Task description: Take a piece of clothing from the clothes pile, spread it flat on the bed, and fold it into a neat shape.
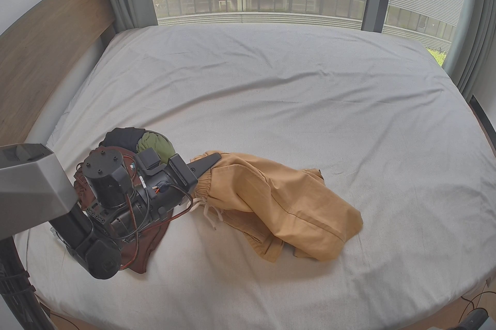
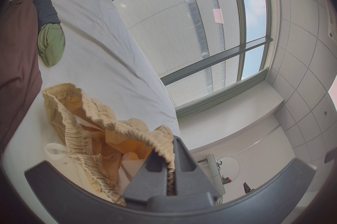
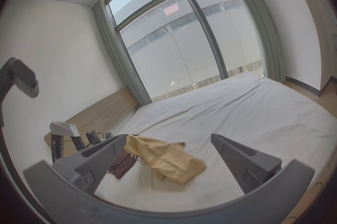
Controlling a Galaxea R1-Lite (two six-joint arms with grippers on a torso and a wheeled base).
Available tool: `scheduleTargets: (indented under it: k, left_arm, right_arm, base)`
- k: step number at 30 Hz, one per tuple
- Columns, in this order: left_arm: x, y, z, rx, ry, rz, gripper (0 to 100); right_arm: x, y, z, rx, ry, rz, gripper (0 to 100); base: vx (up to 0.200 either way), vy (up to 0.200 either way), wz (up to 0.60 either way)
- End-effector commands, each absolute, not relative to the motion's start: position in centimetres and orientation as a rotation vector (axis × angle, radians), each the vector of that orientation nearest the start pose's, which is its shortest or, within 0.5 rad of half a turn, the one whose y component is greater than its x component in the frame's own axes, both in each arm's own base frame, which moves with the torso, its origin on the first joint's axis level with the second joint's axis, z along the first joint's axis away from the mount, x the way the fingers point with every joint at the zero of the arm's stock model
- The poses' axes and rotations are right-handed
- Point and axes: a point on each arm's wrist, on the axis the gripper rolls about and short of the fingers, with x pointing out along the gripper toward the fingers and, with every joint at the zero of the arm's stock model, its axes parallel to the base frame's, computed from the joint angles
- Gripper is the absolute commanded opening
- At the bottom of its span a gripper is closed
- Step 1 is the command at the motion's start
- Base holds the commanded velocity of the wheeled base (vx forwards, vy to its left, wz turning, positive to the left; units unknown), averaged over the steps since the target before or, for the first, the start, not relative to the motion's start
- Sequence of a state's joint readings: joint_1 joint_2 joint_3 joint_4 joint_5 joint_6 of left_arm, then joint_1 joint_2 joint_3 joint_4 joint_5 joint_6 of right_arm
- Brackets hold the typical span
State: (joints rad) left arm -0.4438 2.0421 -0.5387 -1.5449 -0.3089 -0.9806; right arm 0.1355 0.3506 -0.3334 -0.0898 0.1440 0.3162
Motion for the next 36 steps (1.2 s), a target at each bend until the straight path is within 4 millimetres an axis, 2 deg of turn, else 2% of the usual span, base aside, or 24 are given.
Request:
scheduleTargets:
  k: [1, 8, 14, 17, 23, 27, 28, 31, 32, 36]
  left_arm:
    - [29.4, -14.7, 10.4, -0.938, 0.307, -0.704, 0]
    - [29.5, -14.7, 10.5, -0.940, 0.303, -0.704, 0]
    - [29.5, -14.7, 10.5, -0.940, 0.302, -0.703, 0]
    - [29.7, -14.8, 10.7, -0.941, 0.293, -0.706, 0]
    - [29.8, -14.6, 10.8, -0.942, 0.284, -0.704, 0]
    - [29.9, -14.5, 10.7, -0.942, 0.285, -0.699, 0]
    - [30.0, -14.4, 10.7, -0.943, 0.283, -0.695, 0]
    - [30.0, -14.4, 10.5, -0.942, 0.289, -0.692, 0]
    - [30.2, -14.5, 9.9, -0.937, 0.301, -0.683, 0]
    - [30.6, -14.5, 8.7, -0.935, 0.334, -0.660, 0]
  right_arm:
    - [5.3, 1.5, 21.6, 0.356, 0.143, 0.377, 100]
    - [9.5, 2.4, 23.8, 0.349, 0.178, 0.408, 100]
    - [12.0, 3.4, 23.8, 0.327, 0.207, 0.444, 100]
    - [13.4, 3.8, 23.0, 0.327, 0.242, 0.443, 100]
    - [16.0, 4.5, 20.0, 0.328, 0.333, 0.424, 100]
    - [16.9, 4.7, 18.7, 0.328, 0.371, 0.418, 100]
    - [17.7, 4.9, 17.5, 0.328, 0.411, 0.410, 100]
    - [18.0, 5.0, 16.9, 0.328, 0.431, 0.406, 100]
    - [18.4, 5.0, 15.6, 0.329, 0.477, 0.396, 100]
    - [19.1, 5.1, 13.6, 0.339, 0.571, 0.405, 100]
  base:
    - [0.000, 0.000, 0.00]
    - [0.000, 0.000, 0.00]
    - [0.000, 0.000, 0.00]
    - [0.000, 0.000, 0.00]
    - [0.000, 0.000, 0.00]
    - [0.000, 0.000, 0.00]
    - [0.000, 0.000, 0.00]
    - [0.000, 0.000, 0.00]
    - [0.000, 0.000, 0.00]
    - [0.000, 0.000, 0.00]
